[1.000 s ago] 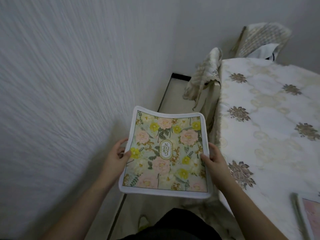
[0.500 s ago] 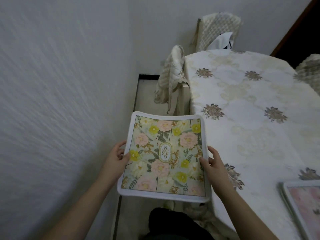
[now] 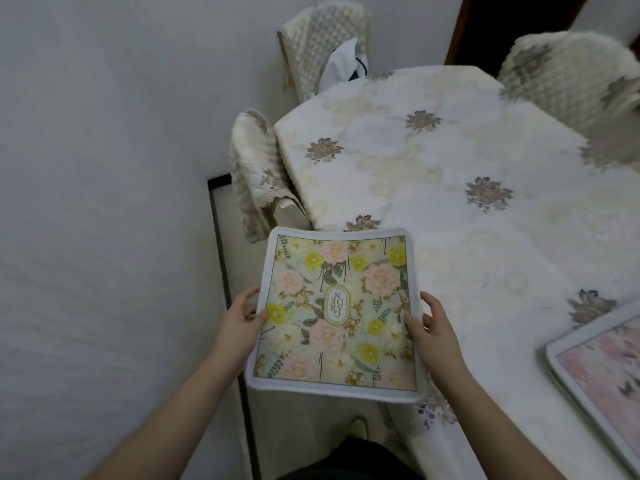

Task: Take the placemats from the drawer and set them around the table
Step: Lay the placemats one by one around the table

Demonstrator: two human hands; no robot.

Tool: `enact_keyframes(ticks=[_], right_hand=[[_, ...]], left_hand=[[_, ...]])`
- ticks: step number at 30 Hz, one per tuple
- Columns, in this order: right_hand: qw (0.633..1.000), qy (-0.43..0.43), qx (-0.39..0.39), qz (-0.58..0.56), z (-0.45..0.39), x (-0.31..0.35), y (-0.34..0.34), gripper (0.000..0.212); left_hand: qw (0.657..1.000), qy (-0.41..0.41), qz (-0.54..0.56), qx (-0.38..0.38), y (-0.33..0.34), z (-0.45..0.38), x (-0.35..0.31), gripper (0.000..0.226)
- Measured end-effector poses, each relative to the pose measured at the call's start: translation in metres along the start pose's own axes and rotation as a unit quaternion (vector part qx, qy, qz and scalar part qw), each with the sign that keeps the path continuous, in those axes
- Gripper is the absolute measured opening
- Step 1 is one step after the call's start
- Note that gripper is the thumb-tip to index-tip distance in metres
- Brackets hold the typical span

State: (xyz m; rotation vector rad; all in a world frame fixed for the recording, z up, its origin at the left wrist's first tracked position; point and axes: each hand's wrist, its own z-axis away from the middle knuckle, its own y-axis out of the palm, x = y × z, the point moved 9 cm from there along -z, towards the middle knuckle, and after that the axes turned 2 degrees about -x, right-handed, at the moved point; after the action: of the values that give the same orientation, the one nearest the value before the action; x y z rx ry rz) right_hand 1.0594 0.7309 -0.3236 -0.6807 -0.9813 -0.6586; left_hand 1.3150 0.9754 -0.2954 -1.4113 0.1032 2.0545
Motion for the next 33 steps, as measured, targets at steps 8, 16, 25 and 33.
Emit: enact_keyframes(ticks=[8, 16, 25, 33], right_hand=[[0.991, 0.054, -0.103, -0.070, 0.004, -0.027, -0.044, 0.045], [0.957, 0.099, -0.241, -0.126, 0.014, -0.056, -0.072, 0.044], [0.877, 0.164, -0.425, -0.152, 0.023, -0.070, -0.057, 0.047], [0.806, 0.201, -0.523, -0.188, 0.056, -0.084, -0.049, 0.040]], left_hand=[[0.995, 0.009, -0.061, 0.075, 0.074, -0.049, -0.040, 0.039], [0.972, 0.028, -0.096, 0.212, 0.167, -0.098, -0.071, 0.039], [0.915, 0.071, -0.149, 0.368, 0.246, -0.153, -0.097, 0.040], [0.857, 0.116, -0.209, 0.456, 0.298, -0.154, -0.095, 0.035]])
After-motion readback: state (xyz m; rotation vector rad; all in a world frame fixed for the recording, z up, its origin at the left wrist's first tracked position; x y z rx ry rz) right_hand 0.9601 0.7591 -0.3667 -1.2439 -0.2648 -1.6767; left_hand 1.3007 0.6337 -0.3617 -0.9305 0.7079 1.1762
